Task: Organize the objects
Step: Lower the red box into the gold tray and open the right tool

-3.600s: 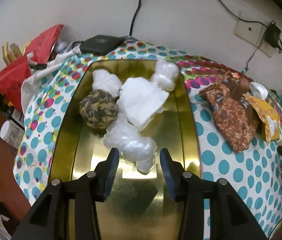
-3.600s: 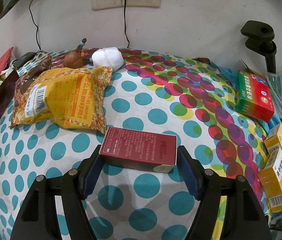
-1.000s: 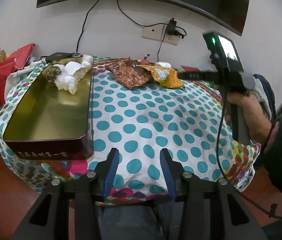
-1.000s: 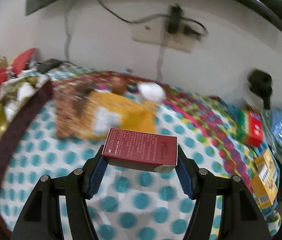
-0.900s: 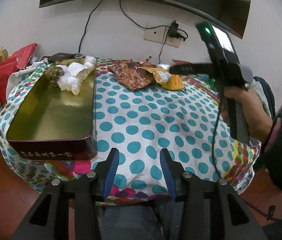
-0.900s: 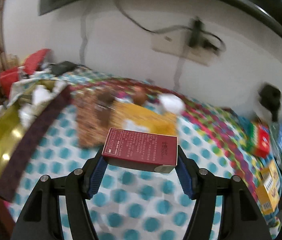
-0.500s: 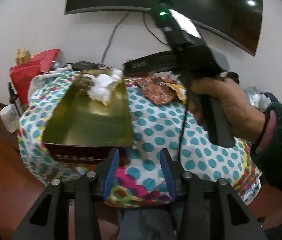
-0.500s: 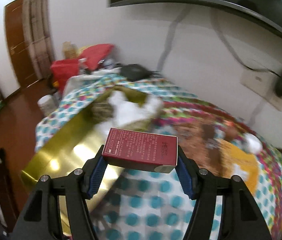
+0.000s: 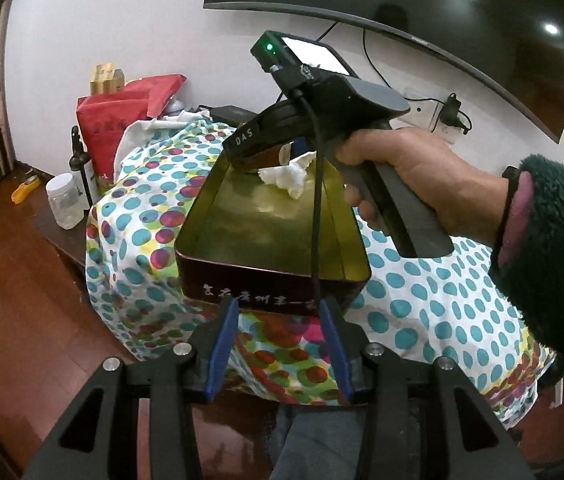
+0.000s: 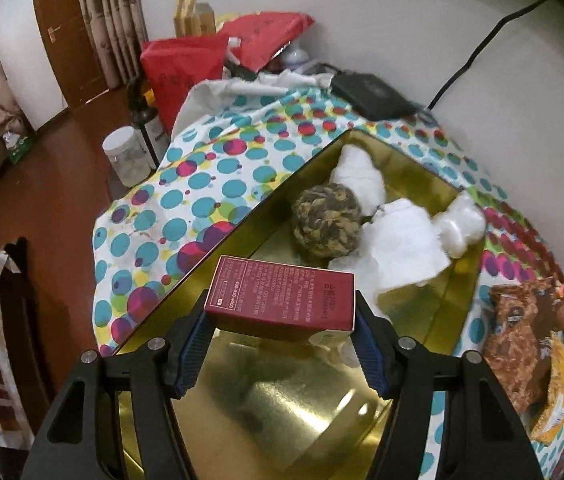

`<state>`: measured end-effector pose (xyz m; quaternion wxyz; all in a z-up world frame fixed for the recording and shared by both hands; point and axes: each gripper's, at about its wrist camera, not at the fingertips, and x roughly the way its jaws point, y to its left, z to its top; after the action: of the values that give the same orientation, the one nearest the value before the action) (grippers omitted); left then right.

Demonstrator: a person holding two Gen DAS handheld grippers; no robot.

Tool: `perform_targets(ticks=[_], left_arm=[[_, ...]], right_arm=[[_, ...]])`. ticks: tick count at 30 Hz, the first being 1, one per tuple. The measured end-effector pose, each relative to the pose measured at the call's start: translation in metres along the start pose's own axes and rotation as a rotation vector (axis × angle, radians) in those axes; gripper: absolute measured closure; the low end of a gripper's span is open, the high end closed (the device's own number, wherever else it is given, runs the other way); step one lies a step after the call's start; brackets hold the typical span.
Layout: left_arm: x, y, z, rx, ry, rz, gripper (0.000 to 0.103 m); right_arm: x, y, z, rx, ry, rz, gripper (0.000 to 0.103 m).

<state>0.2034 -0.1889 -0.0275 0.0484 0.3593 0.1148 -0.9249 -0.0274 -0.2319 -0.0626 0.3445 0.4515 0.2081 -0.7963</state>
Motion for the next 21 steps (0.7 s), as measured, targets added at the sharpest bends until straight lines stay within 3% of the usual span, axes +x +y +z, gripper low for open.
perform_targets(ticks=[6,11,13,16,21], left_arm=[[0.006,-0.002,-0.001,0.005,0.024,-0.003,0.060],[0.007,-0.008,0.001,0.031,0.016,-0.001,0.060],[0.008,-0.012,0.001,0.039,0.014,-0.008,0.060],[0.013,-0.022,0.000,0.067,0.022,-0.011,0.060],[0.020,-0.043,-0.004,0.114,0.045,-0.046,0.060]], right_arm=[[0.004,-0.004,-0.005,0.020,0.005,0.020,0.031],[-0.046,-0.021,-0.029,0.061,-0.140,0.035,0.022],[-0.070,-0.032,-0.047,0.047,-0.201,-0.036,0.014],[-0.096,-0.056,-0.078,0.028,-0.260,-0.164,0.014],[-0.113,-0.112,-0.126,0.066,-0.251,-0.375,0.013]])
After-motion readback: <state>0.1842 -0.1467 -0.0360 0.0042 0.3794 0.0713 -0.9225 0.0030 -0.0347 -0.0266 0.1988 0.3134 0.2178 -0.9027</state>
